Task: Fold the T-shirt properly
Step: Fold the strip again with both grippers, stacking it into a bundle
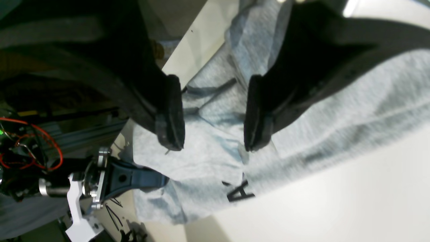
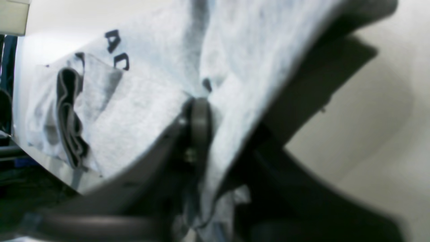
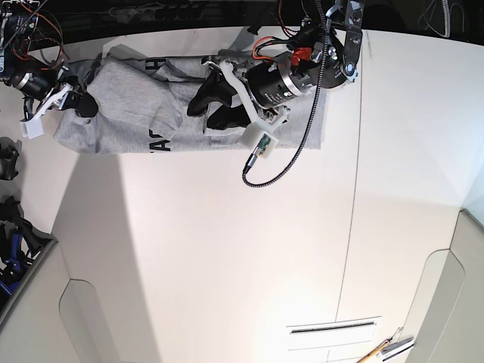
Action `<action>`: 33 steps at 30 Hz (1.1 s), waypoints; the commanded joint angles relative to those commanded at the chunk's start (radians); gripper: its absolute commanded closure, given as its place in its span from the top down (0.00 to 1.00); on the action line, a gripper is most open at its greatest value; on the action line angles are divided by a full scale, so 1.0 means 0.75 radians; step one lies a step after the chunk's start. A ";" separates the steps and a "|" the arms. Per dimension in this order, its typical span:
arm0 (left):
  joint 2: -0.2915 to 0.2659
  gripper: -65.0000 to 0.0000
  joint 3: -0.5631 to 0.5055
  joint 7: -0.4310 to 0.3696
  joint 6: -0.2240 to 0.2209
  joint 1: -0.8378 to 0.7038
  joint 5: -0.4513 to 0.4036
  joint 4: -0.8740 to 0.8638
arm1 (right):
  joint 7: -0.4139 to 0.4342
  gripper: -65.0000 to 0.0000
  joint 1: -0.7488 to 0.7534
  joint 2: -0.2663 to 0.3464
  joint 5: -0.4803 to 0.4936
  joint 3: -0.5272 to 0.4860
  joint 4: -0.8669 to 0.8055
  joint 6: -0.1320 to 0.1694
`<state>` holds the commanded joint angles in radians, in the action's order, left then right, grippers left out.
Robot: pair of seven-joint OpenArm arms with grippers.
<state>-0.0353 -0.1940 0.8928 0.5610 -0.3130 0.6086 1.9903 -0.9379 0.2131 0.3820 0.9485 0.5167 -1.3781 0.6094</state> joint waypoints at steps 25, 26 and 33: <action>0.121 0.50 0.272 -0.084 0.000 -0.199 -0.018 -0.285 | -0.115 0.00 -0.106 -0.193 -0.001 -0.083 -0.911 -0.006; 0.121 0.50 0.260 -0.084 0.000 -0.199 -0.018 -0.297 | -0.111 0.00 -0.106 -0.219 -0.032 -0.171 -0.917 -0.011; 0.121 0.50 0.249 -0.086 -0.001 -0.199 -0.018 -0.298 | -0.038 0.14 -0.026 -0.300 -0.295 -0.714 -0.908 -0.015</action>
<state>0.0555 -0.0071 0.8280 0.5606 -0.4625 0.5953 1.7668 -0.9665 0.1932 0.1570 0.7273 -0.0185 -2.0590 0.5980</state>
